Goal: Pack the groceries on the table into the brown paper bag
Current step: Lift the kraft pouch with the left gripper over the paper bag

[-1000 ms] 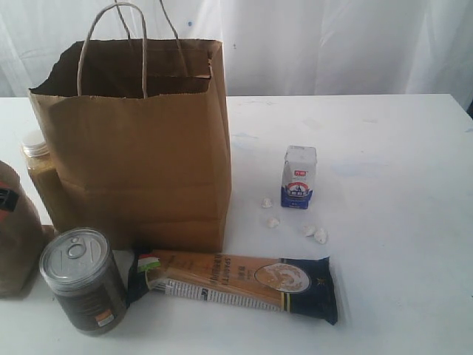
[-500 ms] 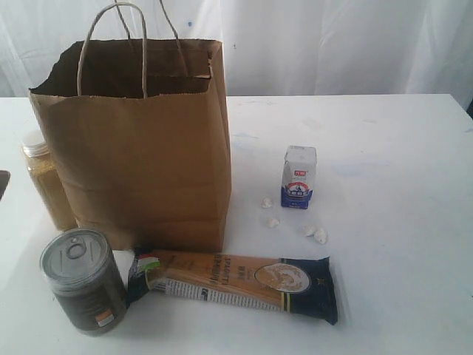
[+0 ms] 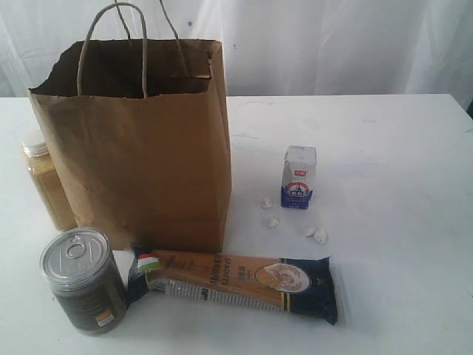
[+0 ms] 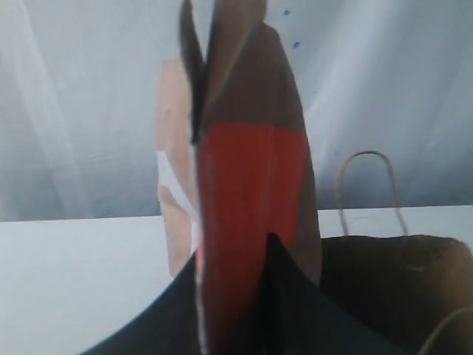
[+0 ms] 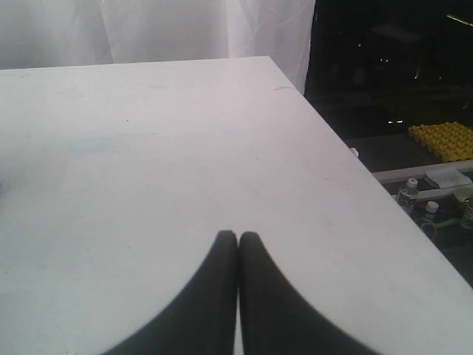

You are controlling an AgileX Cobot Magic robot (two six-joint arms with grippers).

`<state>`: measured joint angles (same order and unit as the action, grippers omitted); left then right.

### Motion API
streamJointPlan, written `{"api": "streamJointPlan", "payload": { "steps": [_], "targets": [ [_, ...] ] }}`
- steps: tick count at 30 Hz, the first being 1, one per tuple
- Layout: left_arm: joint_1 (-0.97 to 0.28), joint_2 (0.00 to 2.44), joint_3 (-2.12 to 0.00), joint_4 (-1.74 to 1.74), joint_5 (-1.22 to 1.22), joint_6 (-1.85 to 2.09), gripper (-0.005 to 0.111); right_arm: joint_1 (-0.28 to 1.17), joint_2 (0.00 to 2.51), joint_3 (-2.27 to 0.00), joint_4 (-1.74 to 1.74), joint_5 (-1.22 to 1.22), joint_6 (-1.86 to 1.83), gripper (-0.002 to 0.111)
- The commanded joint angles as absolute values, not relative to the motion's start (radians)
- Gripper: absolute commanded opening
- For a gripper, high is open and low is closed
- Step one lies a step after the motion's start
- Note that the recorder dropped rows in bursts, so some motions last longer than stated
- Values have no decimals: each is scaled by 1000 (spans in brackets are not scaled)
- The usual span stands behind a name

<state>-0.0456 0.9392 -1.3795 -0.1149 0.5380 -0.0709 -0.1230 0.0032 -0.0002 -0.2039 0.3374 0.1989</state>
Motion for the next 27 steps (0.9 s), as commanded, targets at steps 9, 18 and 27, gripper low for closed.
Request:
{"api": "streamJointPlan", "payload": {
  "steps": [9,18,27],
  "targets": [
    [-50,949,-1393,-634,519,223,0,-128,0,0,-208,335,198,0],
    [-50,1071,-1393,-987,656,786,0,-128,0,0,-208,335,198,0],
    [-50,1190,-1393,-971,724,793,0,-128,0,0,-208,335,198,0]
  ]
}}
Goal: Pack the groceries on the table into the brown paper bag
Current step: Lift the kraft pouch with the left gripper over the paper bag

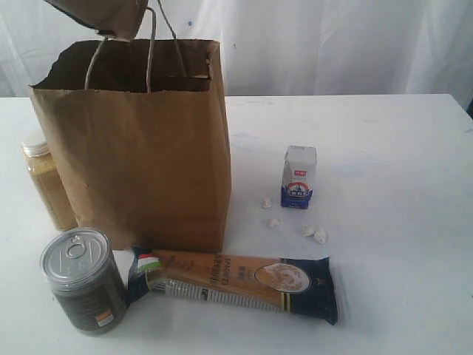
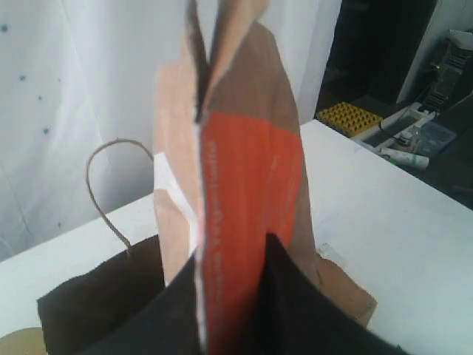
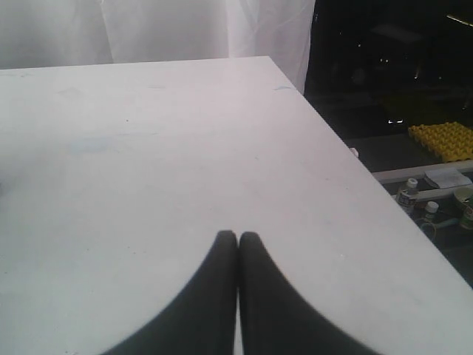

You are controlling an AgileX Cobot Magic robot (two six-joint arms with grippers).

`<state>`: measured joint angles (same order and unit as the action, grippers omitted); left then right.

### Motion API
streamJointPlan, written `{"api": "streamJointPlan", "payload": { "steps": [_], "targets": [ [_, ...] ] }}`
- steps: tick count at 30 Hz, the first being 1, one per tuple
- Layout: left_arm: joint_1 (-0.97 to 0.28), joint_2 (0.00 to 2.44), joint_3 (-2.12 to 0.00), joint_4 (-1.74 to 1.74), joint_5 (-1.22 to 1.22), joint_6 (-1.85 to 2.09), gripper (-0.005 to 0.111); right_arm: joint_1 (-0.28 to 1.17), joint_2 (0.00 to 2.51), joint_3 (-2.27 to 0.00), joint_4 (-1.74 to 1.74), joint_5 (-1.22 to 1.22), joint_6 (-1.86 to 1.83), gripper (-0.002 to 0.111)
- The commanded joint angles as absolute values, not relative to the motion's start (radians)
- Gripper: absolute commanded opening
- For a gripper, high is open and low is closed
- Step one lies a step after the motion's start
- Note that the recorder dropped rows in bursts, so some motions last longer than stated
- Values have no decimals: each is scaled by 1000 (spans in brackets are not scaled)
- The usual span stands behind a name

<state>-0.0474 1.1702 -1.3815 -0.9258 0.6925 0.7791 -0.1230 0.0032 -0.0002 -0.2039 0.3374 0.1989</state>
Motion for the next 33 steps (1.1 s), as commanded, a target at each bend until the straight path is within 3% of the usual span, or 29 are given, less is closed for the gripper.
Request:
{"api": "streamJointPlan", "payload": {
  "steps": [1,17,26,33],
  "targets": [
    [-50,1195,-1393,-963,728,806,0,-128,0,0,-208,335,198,0],
    [-50,1190,-1495,-919,704,983,0,-128,0,0,-208,335,198,0],
    [-50,1148,-1608,-909,858,946,0,-128,0,0,-208,335,198,0],
    [-50,1177,-1634,-617,828,946,0,-128,0,0,-208,335,198,0]
  ]
}}
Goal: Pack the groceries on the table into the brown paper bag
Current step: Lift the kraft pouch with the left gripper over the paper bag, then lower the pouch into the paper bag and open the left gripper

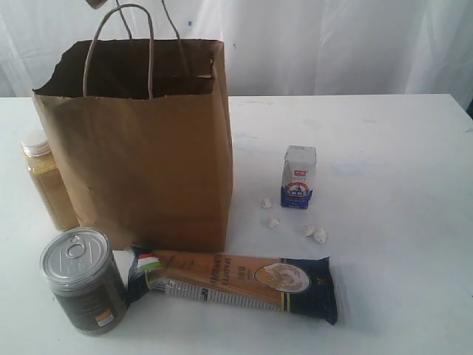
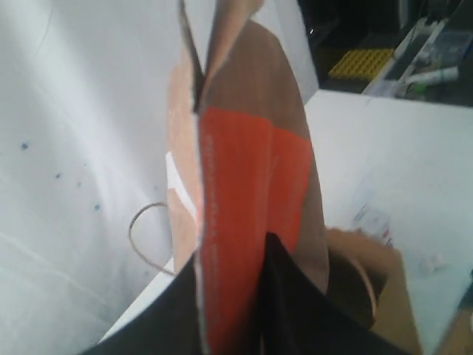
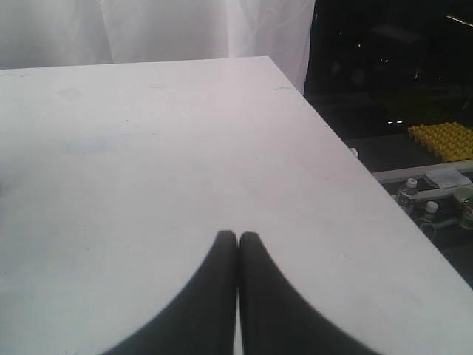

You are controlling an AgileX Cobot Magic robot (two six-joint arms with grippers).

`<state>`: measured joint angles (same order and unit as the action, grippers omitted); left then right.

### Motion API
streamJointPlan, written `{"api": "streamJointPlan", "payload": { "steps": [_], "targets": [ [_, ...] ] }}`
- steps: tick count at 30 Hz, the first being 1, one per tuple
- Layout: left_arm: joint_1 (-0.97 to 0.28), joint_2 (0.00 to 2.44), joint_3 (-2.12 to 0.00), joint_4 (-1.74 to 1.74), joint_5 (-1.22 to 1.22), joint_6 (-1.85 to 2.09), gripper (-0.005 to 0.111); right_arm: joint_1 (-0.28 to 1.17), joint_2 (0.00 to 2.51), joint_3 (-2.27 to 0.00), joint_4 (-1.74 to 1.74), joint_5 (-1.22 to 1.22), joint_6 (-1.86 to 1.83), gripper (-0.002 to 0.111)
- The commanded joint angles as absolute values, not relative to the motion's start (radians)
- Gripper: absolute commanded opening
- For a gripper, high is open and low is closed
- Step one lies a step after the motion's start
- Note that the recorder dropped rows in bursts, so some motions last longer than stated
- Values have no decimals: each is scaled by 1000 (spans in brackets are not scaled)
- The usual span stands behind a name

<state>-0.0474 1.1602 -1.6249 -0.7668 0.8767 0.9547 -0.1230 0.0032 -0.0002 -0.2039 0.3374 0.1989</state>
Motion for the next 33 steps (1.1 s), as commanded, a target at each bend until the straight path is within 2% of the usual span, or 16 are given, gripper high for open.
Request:
{"api": "streamJointPlan", "payload": {
  "steps": [1,7,20,33],
  "targets": [
    [-50,1190,-1634,-589,826,946,0,-128,0,0,-208,335,198,0],
    [-50,1275,-1634,-681,777,1016,0,-128,0,0,-208,335,198,0],
    [-63,1370,-1634,-818,887,1125,0,-128,0,0,-208,335,198,0],
    [-83,1434,-1634,-762,881,1125,0,-128,0,0,-208,335,220,0]
  ]
}}
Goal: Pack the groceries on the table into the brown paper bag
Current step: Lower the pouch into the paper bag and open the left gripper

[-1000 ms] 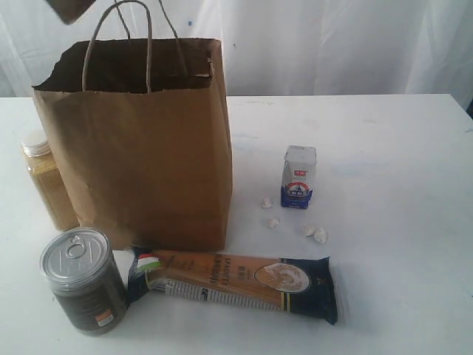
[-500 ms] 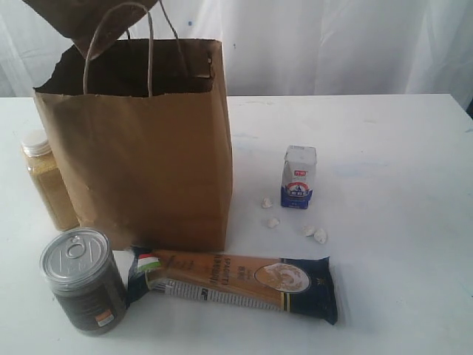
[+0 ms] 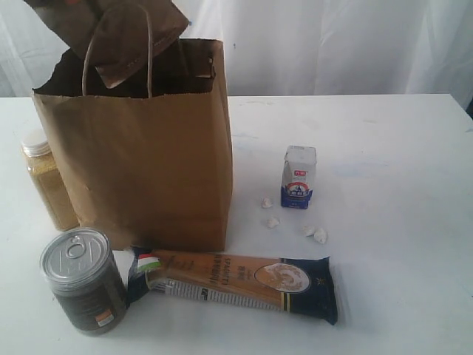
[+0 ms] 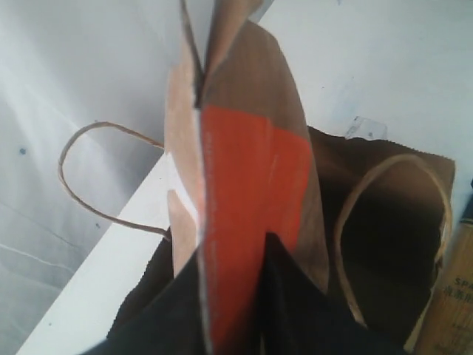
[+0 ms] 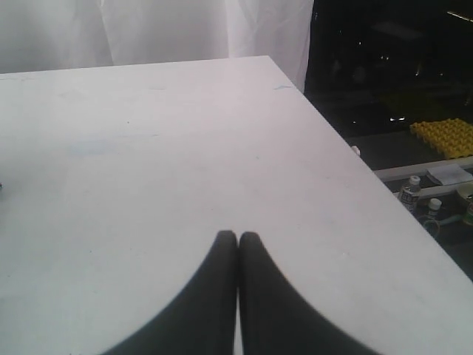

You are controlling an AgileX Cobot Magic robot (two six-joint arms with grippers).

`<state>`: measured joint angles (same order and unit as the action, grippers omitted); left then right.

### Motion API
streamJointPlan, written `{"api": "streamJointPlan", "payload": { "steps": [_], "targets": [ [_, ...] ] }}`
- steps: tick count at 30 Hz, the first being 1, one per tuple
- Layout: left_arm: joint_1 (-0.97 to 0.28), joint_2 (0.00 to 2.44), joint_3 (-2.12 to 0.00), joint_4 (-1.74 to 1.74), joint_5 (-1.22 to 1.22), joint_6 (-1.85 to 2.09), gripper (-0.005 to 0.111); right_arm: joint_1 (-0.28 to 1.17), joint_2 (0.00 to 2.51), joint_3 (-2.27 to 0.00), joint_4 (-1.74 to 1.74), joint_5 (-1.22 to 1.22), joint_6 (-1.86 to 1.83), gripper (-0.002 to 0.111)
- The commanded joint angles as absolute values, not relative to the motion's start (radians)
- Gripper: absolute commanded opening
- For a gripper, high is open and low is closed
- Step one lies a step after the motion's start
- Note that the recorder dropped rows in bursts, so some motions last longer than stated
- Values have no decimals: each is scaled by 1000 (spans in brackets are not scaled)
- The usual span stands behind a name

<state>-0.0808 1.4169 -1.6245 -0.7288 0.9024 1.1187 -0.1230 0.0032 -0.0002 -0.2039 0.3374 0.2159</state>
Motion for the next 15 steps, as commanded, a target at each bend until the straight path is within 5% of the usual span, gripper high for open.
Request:
{"api": "streamJointPlan", "payload": {
  "steps": [1,15],
  "targets": [
    [-83,1443,-1634,-762,883,1125,0,-128,0,0,-208,335,220,0],
    [-83,1499,-1634,-760,908,1089,0,-128,0,0,-208,335,220,0]
  ]
}}
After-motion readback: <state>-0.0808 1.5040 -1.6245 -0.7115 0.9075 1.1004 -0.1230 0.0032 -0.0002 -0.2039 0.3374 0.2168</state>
